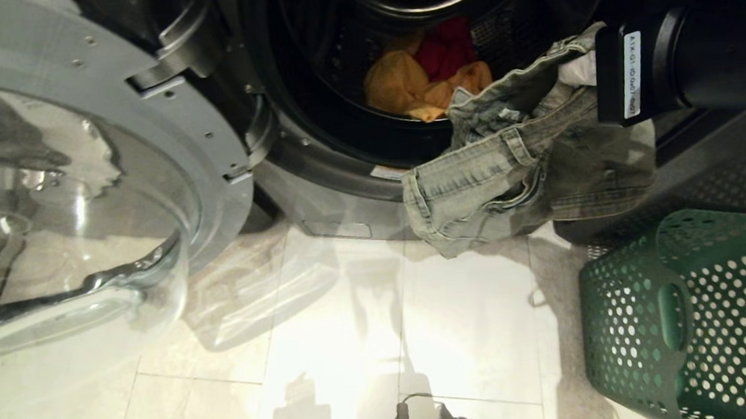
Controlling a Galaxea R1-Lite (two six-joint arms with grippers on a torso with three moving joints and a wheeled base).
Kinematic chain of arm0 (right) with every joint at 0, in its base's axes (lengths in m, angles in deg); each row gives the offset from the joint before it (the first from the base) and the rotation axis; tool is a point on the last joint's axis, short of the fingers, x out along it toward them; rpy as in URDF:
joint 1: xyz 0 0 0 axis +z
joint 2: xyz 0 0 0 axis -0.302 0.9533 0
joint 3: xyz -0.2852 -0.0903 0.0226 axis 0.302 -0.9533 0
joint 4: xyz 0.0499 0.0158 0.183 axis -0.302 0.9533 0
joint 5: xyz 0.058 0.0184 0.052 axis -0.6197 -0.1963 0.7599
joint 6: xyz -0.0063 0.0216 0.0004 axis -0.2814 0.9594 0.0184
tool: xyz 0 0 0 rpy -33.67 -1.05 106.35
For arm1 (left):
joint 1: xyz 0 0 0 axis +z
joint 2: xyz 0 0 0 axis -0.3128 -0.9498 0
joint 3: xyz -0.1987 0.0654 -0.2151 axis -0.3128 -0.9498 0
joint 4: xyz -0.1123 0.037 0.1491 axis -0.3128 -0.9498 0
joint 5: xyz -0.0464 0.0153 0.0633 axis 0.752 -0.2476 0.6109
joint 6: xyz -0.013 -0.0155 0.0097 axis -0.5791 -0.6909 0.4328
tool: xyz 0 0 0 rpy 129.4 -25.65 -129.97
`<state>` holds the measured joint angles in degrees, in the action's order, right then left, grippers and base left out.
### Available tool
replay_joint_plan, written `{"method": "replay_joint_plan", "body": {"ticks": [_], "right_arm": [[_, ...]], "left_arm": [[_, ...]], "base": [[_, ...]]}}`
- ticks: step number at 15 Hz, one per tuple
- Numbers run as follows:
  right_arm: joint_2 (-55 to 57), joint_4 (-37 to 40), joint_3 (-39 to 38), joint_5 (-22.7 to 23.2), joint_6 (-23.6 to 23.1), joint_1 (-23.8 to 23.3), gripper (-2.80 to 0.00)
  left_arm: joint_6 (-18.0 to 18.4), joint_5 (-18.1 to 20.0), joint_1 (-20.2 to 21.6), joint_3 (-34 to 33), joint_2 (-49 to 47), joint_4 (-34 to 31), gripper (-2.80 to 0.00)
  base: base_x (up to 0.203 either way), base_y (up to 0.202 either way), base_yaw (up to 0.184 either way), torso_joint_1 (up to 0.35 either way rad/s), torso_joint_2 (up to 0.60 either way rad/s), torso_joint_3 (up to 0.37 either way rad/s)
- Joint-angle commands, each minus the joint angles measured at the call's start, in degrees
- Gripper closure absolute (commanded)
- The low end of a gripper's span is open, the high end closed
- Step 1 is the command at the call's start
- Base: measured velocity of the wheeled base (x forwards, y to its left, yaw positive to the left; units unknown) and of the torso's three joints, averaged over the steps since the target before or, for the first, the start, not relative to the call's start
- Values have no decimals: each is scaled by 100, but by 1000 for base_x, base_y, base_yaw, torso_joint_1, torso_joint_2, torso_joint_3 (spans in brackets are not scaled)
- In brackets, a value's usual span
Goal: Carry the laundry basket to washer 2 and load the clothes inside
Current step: Place the clothes into the washing machine
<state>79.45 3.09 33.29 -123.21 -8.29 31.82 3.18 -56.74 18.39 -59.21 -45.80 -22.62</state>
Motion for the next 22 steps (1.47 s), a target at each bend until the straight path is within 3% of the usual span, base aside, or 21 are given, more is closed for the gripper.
{"method": "replay_joint_plan", "body": {"ticks": [1,6,10,13,15,19,22], "right_arm": [[94,-21,-20,-24,2,-33,0],[105,-21,-282,-310,-21,-141,0],[98,-13,-305,-475,-87,-171,0],[233,-306,-428,-518,-329,-485,0],[464,-1357,-663,-524,-469,-717,0],[1218,-4383,-1617,-518,-1300,-1462,0],[2127,-5965,-1770,-487,-1687,-2055,0]], "left_arm": [[-1,6,2,-2,-9,0,0],[-1,6,2,4,-9,0,0],[-1,0,2,0,-9,0,0],[-1,6,2,-2,-9,0,0],[-1,-2,2,-2,-9,0,0],[-1,-3,2,-2,-9,0,0],[-10,-3,2,-2,-9,0,0]], "base": [[3,-8,172,3,-2,3],[1,-8,153,2,4,1],[0,0,0,0,0,0],[0,0,0,0,0,0],[0,0,0,0,0,0],[0,0,0,0,0,0],[0,0,0,0,0,0]]}}
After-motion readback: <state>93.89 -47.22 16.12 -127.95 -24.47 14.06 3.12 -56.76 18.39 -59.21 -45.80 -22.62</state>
